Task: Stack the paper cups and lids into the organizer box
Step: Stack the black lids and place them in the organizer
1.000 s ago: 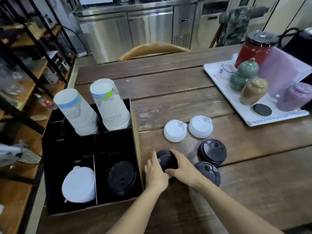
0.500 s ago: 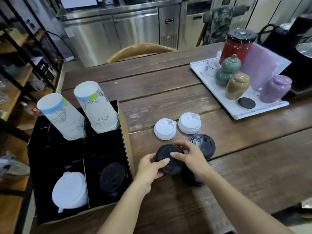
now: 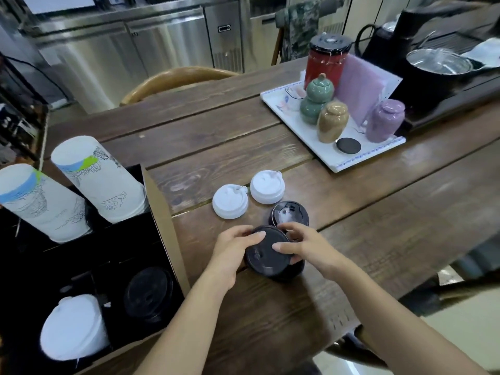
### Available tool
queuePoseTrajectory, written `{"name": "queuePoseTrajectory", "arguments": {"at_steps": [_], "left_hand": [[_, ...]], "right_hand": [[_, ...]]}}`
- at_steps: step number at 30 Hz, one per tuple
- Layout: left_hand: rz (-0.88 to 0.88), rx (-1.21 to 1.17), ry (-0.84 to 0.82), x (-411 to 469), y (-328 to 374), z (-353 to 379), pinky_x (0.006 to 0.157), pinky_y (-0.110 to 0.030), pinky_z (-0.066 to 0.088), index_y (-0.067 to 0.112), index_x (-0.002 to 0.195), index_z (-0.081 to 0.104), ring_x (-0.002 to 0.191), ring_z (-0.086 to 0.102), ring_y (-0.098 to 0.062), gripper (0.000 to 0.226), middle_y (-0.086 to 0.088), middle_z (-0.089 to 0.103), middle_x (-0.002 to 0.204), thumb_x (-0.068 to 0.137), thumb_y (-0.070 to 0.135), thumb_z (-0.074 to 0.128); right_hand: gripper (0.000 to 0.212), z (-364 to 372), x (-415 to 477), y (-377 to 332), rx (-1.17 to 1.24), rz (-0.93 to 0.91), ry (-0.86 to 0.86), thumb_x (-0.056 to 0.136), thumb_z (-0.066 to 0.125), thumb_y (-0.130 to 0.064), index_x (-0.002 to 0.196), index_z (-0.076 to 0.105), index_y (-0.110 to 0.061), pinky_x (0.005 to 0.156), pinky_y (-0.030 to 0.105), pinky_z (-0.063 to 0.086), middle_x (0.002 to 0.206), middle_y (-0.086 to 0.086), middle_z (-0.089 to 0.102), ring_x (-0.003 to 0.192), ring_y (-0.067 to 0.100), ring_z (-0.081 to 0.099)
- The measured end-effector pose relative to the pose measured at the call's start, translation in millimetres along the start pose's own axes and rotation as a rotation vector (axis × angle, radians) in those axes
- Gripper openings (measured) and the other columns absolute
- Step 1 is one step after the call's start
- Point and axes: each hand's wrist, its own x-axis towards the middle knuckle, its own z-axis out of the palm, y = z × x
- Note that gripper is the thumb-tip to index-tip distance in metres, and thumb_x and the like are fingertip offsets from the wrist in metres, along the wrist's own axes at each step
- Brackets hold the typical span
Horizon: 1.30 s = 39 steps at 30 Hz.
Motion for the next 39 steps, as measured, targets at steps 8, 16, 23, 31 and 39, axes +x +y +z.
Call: {"name": "queuePoseTrajectory", "arguments": {"at_steps": [8,16,23,31,39], "left_hand": [[0.325,0.361,-0.255,1.3,21.7,4.1,0.071,-0.008,0.048,0.028,0.105,0.065,0.090,0.062,0.007,0.036,0.015,0.067,0.101,0.073,0.012,0.075],[0.072,-0.041,-0.210,1.8,-3.5,-15.4,0.092,-0.047,0.052,0.015,0.121,0.053,0.111,0.060,-0.022,0.057,-0.005,0.062,0.120,0.070,0.000,0.075],[0.100,-0.151,-0.164,4.5,-15.0,-15.3,0.070,-0.031,0.057,0.009,0.108,0.064,0.095,0.070,-0.021,0.034,-0.007,0.074,0.103,0.076,0.001,0.069],[0.138,0.043,-0.019,9.5,-10.3,-5.4,0.080,-0.030,0.053,0.018,0.115,0.060,0.098,0.063,-0.011,0.044,0.002,0.066,0.107,0.074,0.013,0.075],[0.078,0.058,-0.033,7.8,-0.6,3.7,0.095,-0.039,0.050,0.010,0.107,0.068,0.107,0.063,-0.023,0.031,-0.007,0.071,0.108,0.076,0.006,0.071]], "right_hand": [[0.034,-5.0,-9.2,0.2,0.047,-0.065,-0.121,0.070,0.076,-0.020,0.101,0.061,-0.019,0.059,0.032,0.058,0.102,0.012,0.061,0.086,0.020,0.067],[0.015,-8.5,-14.2,5.4,0.147,-0.046,-0.050,0.080,0.070,-0.014,0.087,0.057,-0.009,0.049,0.032,0.056,0.080,0.006,0.068,0.064,0.021,0.068],[0.026,-7.0,-11.5,7.1,0.097,-0.023,-0.050,0.077,0.073,-0.017,0.099,0.059,-0.020,0.057,0.030,0.055,0.098,0.005,0.068,0.083,0.017,0.067],[0.035,-9.3,-5.1,1.0,0.123,-0.088,0.044,0.075,0.076,-0.012,0.104,0.059,-0.018,0.056,0.027,0.056,0.092,0.005,0.070,0.072,0.009,0.069],[0.027,-16.9,-5.6,2.3,0.032,-0.027,0.138,0.077,0.074,-0.023,0.083,0.052,-0.007,0.052,0.029,0.053,0.074,0.013,0.068,0.060,0.017,0.067]]}}
